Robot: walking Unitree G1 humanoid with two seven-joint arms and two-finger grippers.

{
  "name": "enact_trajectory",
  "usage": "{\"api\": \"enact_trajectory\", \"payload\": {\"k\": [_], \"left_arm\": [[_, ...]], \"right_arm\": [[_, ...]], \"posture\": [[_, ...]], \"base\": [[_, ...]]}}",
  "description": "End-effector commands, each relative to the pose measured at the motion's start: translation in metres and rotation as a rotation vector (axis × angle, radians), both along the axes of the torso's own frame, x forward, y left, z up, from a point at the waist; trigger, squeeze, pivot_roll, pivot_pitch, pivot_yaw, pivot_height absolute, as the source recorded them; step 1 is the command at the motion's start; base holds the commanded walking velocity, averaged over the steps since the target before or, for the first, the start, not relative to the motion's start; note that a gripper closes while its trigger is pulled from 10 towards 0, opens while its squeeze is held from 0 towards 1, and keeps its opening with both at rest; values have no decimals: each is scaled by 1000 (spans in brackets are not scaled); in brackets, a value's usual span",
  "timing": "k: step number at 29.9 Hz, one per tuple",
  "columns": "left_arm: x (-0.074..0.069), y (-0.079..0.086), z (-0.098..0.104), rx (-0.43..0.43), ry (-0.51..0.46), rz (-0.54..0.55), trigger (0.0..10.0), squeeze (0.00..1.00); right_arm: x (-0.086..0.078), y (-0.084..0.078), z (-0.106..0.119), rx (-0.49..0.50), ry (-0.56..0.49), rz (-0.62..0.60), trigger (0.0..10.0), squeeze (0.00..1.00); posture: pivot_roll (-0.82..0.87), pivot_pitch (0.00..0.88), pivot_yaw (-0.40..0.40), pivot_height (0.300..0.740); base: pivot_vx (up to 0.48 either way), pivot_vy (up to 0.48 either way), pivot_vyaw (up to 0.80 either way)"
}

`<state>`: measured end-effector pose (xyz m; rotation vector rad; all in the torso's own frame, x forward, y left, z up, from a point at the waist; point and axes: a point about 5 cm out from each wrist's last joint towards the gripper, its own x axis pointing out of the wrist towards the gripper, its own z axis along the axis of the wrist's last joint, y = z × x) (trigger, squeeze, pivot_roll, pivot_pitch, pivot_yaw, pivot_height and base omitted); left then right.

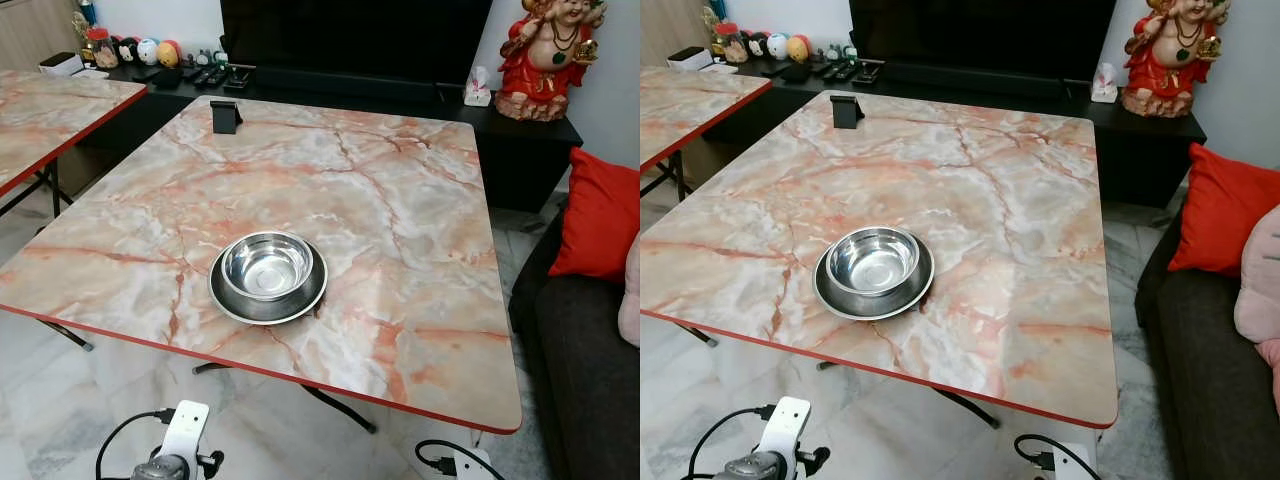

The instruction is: Setting the table

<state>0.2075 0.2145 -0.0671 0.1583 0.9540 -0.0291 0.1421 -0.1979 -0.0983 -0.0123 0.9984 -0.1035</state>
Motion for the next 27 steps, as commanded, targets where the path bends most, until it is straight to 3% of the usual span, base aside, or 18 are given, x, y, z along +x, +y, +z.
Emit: {"api": "enact_trajectory", "payload": {"k": [1, 8, 13, 27], "left_arm": [[-6, 3, -3, -4, 11, 29, 10000, 0], [-8, 5, -3, -49, -34, 94, 10000, 0], [-5, 1, -2, -83, -52, 82, 10000, 0], [-4, 10, 1, -86, -101, 148, 10000, 0]], "right_arm": [[-1, -3, 0, -3, -4, -24, 10000, 0], [-4, -5, 0, 10, -14, -120, 10000, 0], [-2, -4, 1, 23, -24, -81, 10000, 0], [-2, -4, 0, 13, -7, -65, 10000, 0]], "posture": [[0, 0, -16, 740], [-9, 0, -8, 740], [-11, 4, -9, 740], [-9, 0, -10, 740]], "base": [[0, 0, 0], [0, 0, 0], [0, 0, 0], [0, 0, 0]]}}
